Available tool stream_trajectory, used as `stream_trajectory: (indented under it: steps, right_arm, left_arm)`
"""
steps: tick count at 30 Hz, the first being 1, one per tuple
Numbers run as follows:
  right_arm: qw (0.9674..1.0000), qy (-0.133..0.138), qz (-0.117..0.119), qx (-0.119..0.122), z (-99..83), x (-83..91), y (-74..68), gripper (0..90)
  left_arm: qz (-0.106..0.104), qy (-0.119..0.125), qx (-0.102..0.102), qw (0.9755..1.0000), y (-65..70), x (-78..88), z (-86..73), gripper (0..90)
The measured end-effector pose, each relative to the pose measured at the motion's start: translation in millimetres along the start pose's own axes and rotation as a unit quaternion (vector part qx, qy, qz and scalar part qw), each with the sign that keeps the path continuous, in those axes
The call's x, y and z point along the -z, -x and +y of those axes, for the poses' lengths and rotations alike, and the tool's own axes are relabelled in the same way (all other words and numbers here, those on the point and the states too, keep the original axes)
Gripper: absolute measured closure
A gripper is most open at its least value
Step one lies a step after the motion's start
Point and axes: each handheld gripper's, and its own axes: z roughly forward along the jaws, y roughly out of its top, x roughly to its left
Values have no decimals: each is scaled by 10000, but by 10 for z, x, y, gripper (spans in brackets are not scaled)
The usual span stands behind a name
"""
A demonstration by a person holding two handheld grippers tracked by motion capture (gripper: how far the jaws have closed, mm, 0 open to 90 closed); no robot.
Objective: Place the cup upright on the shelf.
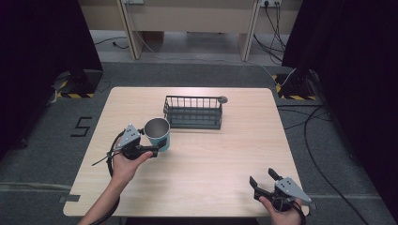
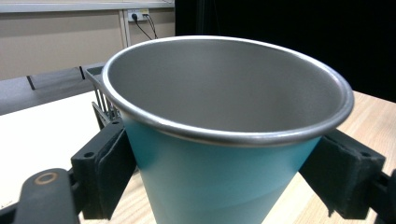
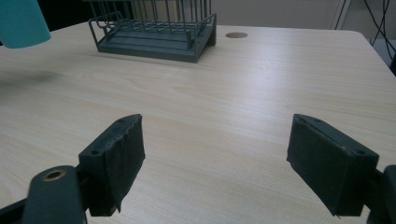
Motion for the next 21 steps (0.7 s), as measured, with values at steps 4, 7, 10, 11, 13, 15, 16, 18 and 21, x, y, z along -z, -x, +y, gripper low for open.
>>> stream_trajectory:
  steps: [4, 7, 10, 11, 13, 15, 16, 18, 21]
  right_arm:
    - [10000, 18, -8, -5, 1, 6, -4, 196]
    - [10000, 31, -13, 26, 1, 7, -2, 196]
    - [10000, 27, 0, -1, -2, 5, -6, 196]
    - [10000, 20, 6, 3, -3, 4, -6, 196]
    - [10000, 18, 6, 1, -3, 3, -6, 196]
    - [10000, 15, 4, 0, -5, 3, -4, 196]
    - [10000, 15, 4, 0, -5, 3, -4, 196]
    - [10000, 13, 5, -19, -7, 3, -4, 196]
    - [10000, 11, 0, -22, -9, 3, -2, 197]
  left_arm:
    - [15, 3, 2, 10000, 4, -20, 12, 154]
    - [19, 13, 11, 10000, 1, -38, 25, 154]
    - [21, 32, 12, 10000, -5, -62, 50, 154]
    - [22, 36, 11, 10000, -7, -71, 60, 154]
    - [17, 40, 11, 10000, -11, -89, 78, 154]
    - [11, 36, -1, 10000, -19, -118, 110, 154]
    - [11, 36, -1, 10000, -19, -118, 110, 154]
    - [8, 45, -6, 10000, -26, -136, 133, 154]
    - [2, 52, -15, 10000, -34, -164, 168, 154]
